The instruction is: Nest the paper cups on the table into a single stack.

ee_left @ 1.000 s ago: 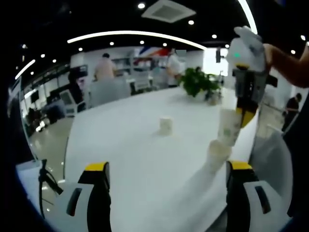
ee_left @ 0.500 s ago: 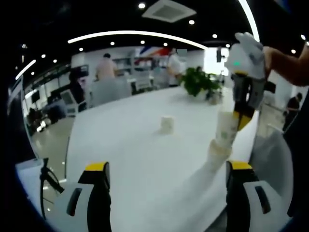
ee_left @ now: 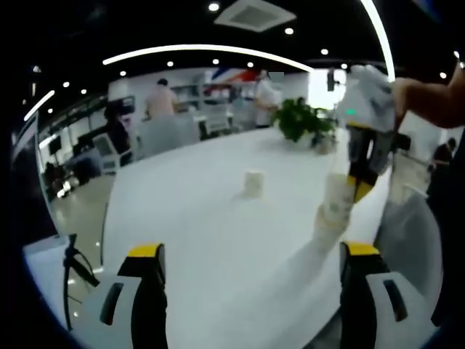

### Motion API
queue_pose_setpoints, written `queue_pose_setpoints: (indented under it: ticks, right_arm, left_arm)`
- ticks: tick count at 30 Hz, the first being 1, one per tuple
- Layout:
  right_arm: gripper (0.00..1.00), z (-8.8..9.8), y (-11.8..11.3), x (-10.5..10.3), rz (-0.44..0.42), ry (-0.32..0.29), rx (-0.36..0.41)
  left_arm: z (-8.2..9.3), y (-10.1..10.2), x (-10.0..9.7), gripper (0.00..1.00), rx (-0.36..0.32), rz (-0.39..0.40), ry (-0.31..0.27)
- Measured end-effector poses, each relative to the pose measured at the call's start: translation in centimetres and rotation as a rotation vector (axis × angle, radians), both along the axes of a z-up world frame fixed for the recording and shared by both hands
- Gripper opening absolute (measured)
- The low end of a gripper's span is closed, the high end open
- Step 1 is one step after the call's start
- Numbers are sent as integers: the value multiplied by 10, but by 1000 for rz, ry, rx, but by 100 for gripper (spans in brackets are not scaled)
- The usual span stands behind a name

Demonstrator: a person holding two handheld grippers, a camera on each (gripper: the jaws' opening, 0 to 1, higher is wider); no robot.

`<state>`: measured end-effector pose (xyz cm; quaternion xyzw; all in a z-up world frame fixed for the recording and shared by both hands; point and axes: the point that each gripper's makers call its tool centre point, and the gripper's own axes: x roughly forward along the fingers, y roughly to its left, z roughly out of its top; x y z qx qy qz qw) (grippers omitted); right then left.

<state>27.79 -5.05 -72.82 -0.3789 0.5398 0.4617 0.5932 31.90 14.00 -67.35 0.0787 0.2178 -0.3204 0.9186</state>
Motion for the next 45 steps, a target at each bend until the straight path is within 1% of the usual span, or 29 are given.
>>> queue_pose_setpoints:
  ticks: [2,6,18,24,29,32,34,36,37,39,40,43,45]
  right_arm:
    - [0,-3,2,1,-12,5,13]
    - [0,-14,3,5,-17,-6,14]
    - [0,-25,3,6,-10,-16,19]
    - [0,-34,2,3,2,-12,36]
    - [0,-38,1,3,-21,2,63]
    - [0,-37,1,3,-28,1,79]
    - [1,-36,2,5,-10,-18,95]
    - [3,-33,1,7,11,-35,105]
    - [5,-29,3,11,16,-52,125]
    - [7,-24,5,13,12,-55,149]
    - [7,-23,5,13,7,-49,154]
    - [8,-15,5,16,1,-66,163]
    - [9,-8,5,18,4,-78,183]
  left_arm:
    - [-1,1,0,98,2,0,1]
    - [-2,0,-1,98,3,1,5]
    - [-4,-1,-1,97,2,5,6]
    - [-5,-3,-2,97,-1,7,9]
    - [-6,-6,-2,97,-4,6,11]
    - [-7,-8,-3,97,-5,5,14]
    - [-7,-9,-4,97,-4,3,13]
    - [-6,-9,-4,97,-4,3,11]
    - [-6,-9,-4,97,-4,3,11]
    - [-6,-9,-3,97,-2,4,12]
    - [-6,-9,-3,97,-2,5,13]
    - [-5,-9,-3,97,-5,7,12]
    - [-4,-10,-2,97,-10,7,10]
